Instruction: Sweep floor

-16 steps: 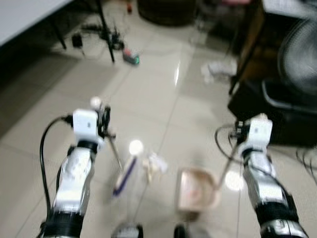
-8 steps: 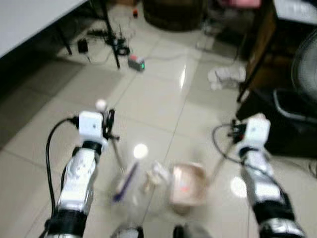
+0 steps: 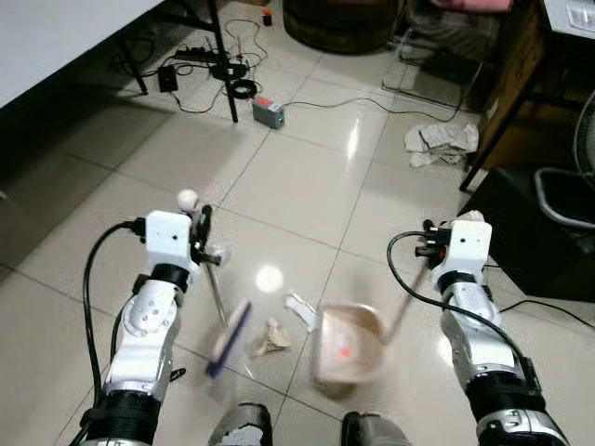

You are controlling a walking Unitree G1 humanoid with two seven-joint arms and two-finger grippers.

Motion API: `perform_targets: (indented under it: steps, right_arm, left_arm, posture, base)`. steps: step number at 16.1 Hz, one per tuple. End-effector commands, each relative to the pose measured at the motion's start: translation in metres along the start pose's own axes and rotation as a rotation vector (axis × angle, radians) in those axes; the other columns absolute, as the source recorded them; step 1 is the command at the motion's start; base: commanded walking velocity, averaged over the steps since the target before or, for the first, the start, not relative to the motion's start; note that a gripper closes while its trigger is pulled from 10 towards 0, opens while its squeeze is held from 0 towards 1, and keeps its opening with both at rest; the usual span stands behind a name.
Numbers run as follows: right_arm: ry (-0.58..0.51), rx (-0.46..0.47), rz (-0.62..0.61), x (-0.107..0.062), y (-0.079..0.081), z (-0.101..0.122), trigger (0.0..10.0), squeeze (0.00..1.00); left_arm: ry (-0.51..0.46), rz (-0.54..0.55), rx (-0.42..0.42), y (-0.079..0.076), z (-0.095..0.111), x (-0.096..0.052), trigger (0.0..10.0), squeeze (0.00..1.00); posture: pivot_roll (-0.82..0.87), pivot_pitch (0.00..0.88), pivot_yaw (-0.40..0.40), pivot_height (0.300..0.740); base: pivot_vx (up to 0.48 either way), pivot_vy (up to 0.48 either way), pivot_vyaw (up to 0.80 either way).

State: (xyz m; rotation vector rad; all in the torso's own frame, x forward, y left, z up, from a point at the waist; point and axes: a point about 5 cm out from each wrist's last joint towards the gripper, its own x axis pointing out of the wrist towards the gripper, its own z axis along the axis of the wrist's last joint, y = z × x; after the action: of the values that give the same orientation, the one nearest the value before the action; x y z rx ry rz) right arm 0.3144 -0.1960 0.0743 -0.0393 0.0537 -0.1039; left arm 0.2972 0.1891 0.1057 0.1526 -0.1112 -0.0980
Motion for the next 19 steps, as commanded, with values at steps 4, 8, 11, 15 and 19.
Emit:
perform_targets:
  steps: [4, 8, 11, 15, 19]
  right_arm:
    - [-0.042, -0.041, -0.039, 0.0, -0.011, 0.004, 10.0, 0.0]
    - [-0.024, -0.142, -0.093, 0.008, -0.026, 0.004, 10.0, 0.0]
    - [0.011, -0.165, -0.089, 0.012, -0.022, -0.002, 10.0, 0.0]
    - [0.019, -0.125, -0.096, 0.01, -0.01, -0.011, 10.0, 0.0]
    - [-0.044, -0.12, -0.079, 0.019, -0.01, 0.004, 10.0, 0.0]
  left_arm:
    - [-0.034, 0.005, 0.055, 0.003, 0.0, 0.003, 10.0, 0.0]
    - [-0.037, 0.01, 0.069, 0.001, -0.005, 0.016, 10.0, 0.0]
    - [-0.059, 0.019, 0.089, -0.001, -0.004, 0.025, 10.0, 0.0]
    - [-0.071, 0.026, 0.112, -0.003, -0.007, 0.03, 10.0, 0.0]
    - [-0.073, 0.089, 0.084, 0.01, -0.008, 0.028, 10.0, 0.0]
  posture:
    - [0.01, 0.16, 0.004, 0.74]
    - [-0.02, 0.197, 0.009, 0.74]
    - [-0.04, 0.225, 0.014, 0.74]
    - [-0.02, 0.228, 0.014, 0.74]
    - [-0.03, 0.186, -0.013, 0.74]
  base:
    - [0.0, 0.0, 0.0]
    - [0.0, 0.0, 0.0]
    - [0.0, 0.0, 0.0]
    - [0.0, 0.0, 0.0]
    - [0.0, 0.0, 0.0]
